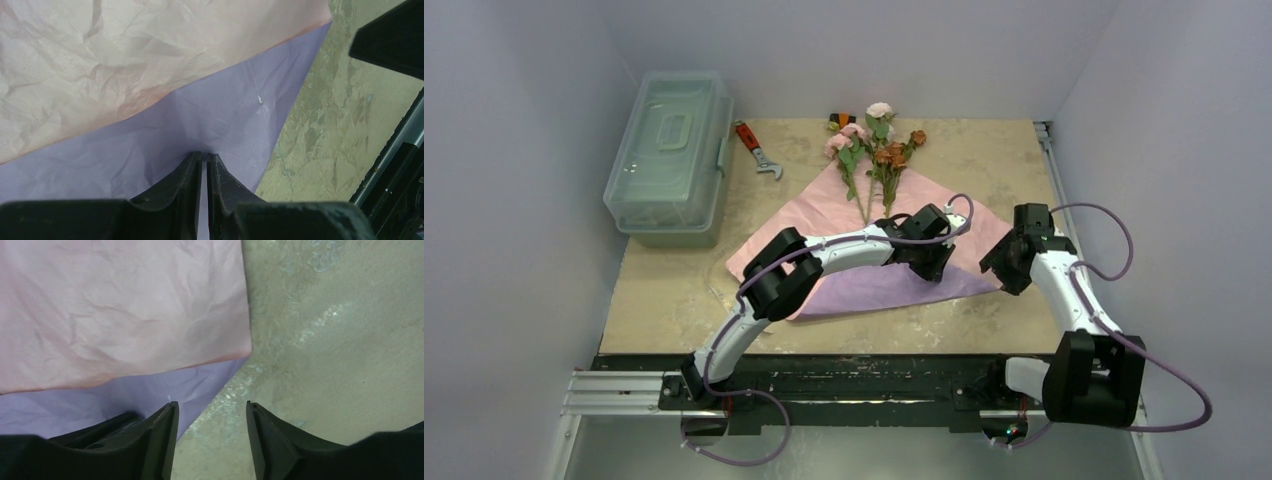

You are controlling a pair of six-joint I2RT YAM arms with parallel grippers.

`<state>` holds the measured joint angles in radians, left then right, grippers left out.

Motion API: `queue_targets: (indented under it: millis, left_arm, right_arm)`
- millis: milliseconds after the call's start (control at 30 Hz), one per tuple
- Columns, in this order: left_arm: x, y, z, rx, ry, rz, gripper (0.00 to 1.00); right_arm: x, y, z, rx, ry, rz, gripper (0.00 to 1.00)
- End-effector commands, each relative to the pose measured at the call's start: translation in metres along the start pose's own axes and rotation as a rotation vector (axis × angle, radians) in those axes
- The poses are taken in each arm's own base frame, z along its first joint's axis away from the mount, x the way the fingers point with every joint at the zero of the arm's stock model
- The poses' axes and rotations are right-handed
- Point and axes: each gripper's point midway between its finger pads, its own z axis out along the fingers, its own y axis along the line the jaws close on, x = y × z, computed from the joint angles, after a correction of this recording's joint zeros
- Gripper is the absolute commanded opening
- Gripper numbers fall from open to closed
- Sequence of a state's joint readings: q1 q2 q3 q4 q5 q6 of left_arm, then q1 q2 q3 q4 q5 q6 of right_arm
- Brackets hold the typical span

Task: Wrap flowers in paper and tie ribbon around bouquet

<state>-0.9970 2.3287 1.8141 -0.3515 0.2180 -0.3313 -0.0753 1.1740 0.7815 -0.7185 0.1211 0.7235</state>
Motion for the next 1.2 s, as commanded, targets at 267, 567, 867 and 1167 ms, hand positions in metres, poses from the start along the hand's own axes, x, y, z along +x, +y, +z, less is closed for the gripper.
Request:
queue_targets:
  millis: [267,567,867,1167]
  left_arm:
    - [0.014,-0.001,0.001,0.011,0.029,-0.022,0.14]
    - [0.02,0.001,-0.001,0.002,0.041,-0.027,0.13]
    - [0.019,0.002,-0.002,0.001,0.044,-0.018,0.13]
    - [0.023,0.006,0.001,0.0,0.055,-0.016,0.13]
  right_arm:
    - [-0.036,-0.031,0.057,0.186,-0.009,-0.04,0.72]
    - [-0.05,-0.01,0.085,0.039,-0.036,-0.07,0.7]
    - [-0.064,-0.011,0.092,0.07,-0.057,-0.142,0.67]
    - [-0.046,-0.026,0.11,0.133,0.035,-0.192,0.48]
